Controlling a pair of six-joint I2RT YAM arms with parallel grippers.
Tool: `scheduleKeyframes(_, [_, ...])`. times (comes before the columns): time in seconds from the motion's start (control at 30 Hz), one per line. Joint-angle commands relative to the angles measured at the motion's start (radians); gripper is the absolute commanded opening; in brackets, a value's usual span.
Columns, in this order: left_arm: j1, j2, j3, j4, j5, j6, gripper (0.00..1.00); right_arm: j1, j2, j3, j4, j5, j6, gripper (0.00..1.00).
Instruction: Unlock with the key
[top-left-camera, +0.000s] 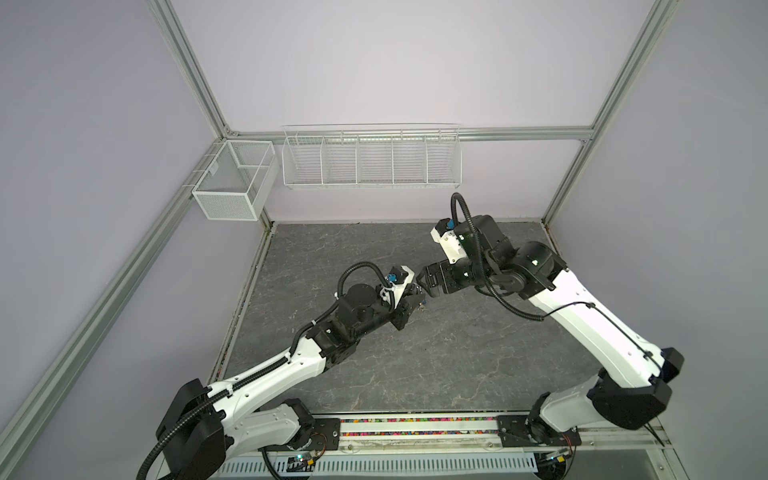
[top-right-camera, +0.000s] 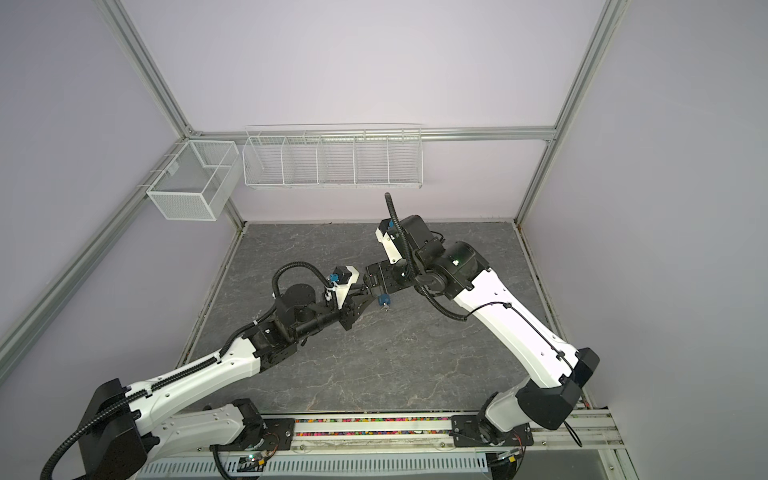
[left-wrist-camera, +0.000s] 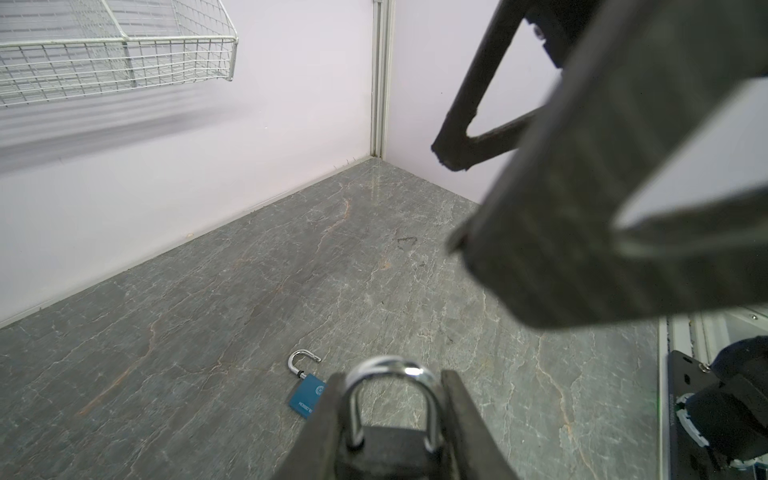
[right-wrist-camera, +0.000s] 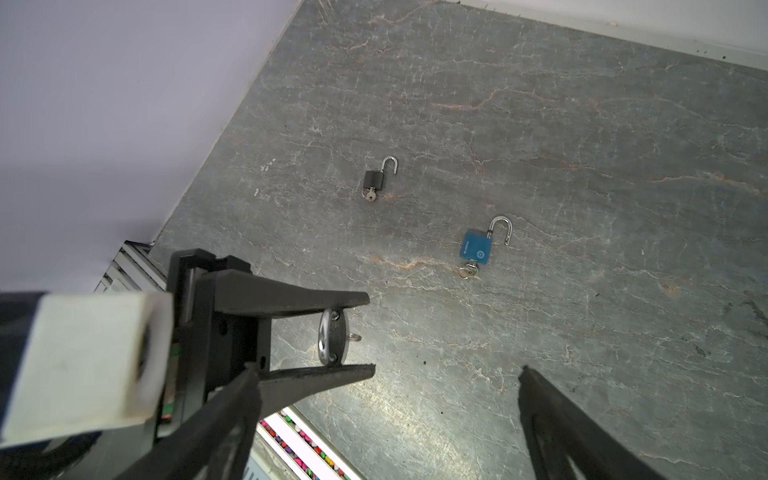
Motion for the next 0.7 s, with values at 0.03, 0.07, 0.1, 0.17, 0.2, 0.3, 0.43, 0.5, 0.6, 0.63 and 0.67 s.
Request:
scheduleKeyframes(0.03, [-0.006, 0.011, 0.005, 0.091, 0.017, 0.043, 0.0, 0.012, 0.045, 0.047, -0.06, 0.025, 0.008, 0.99])
scheduleKeyframes(0.07, [-0.006, 0.013, 0.007, 0.089, 0.019, 0.044, 0.0, 0.016, 0.059, 0.062, -0.068, 0.033, 0.006, 0.99])
scheduleKeyframes(0.1, [-0.006, 0.015, 0.006, 0.09, 0.02, 0.046, 0.0, 0.018, 0.071, 0.077, -0.075, 0.043, 0.005, 0.99])
scheduleKeyframes(0.17, [-0.007, 0.015, 0.004, 0.094, 0.026, 0.045, 0.0, 0.022, 0.095, 0.096, -0.086, 0.051, -0.001, 1.0])
scheduleKeyframes(0.2, [-0.007, 0.014, 0.003, 0.096, 0.027, 0.047, 0.0, 0.022, 0.112, 0.11, -0.099, 0.063, -0.004, 1.0])
scheduleKeyframes(0.3, [-0.008, 0.012, 0.0, 0.093, 0.031, 0.051, 0.0, 0.023, 0.149, 0.145, -0.143, 0.113, -0.011, 1.0])
scheduleKeyframes(0.43, [-0.009, 0.011, 0.002, 0.092, 0.04, 0.056, 0.0, 0.024, 0.175, 0.167, -0.179, 0.163, -0.029, 0.99])
scheduleKeyframes(0.5, [-0.009, 0.009, 0.003, 0.09, 0.042, 0.058, 0.0, 0.023, 0.189, 0.187, -0.211, 0.192, -0.033, 0.98])
scheduleKeyframes(0.6, [-0.009, 0.01, 0.002, 0.09, 0.048, 0.061, 0.0, 0.019, 0.202, 0.209, -0.241, 0.21, -0.044, 0.97])
scheduleKeyframes(0.63, [-0.009, 0.01, 0.001, 0.09, 0.048, 0.065, 0.0, 0.017, 0.205, 0.211, -0.246, 0.203, -0.051, 0.97])
scheduleKeyframes(0.67, [-0.009, 0.008, 0.002, 0.088, 0.048, 0.065, 0.0, 0.014, 0.205, 0.211, -0.251, 0.199, -0.054, 0.97])
